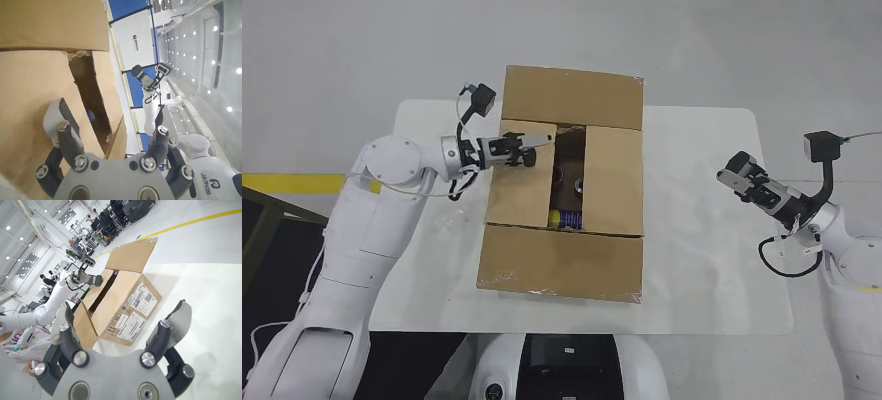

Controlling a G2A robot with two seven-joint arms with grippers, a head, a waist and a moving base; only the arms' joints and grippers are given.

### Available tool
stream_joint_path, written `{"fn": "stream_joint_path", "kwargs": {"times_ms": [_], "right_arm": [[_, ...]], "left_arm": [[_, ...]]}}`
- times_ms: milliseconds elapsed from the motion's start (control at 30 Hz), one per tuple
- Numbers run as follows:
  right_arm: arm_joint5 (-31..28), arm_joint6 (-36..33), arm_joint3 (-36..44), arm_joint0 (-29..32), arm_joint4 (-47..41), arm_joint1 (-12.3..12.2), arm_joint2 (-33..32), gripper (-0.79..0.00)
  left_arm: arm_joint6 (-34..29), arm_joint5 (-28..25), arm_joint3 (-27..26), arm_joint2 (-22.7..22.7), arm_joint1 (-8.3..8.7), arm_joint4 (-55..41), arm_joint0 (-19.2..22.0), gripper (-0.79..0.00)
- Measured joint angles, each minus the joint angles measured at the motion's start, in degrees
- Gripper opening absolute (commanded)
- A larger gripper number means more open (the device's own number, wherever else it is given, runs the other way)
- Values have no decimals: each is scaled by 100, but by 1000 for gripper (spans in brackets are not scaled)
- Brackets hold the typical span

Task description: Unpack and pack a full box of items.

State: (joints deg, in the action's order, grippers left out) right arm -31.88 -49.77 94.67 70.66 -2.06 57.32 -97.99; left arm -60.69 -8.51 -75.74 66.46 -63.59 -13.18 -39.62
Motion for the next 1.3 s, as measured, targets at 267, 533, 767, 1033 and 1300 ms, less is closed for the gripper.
{"fn": "stream_joint_path", "kwargs": {"times_ms": [267,533,767,1033,1300], "right_arm": [[0,0,0,0,0,0,0,0],[0,0,0,0,0,0,0,0],[0,0,0,0,0,0,0,0],[0,0,0,0,0,0,0,0],[0,0,0,0,0,0,0,0]], "left_arm": [[229,-26,-49,378,48,-410,9,0],[705,-334,240,875,129,-451,-26,0],[1374,-853,1093,603,74,291,316,0],[1876,-1124,1848,136,-95,479,710,0],[2064,-1188,2428,-370,-319,492,1219,0]]}}
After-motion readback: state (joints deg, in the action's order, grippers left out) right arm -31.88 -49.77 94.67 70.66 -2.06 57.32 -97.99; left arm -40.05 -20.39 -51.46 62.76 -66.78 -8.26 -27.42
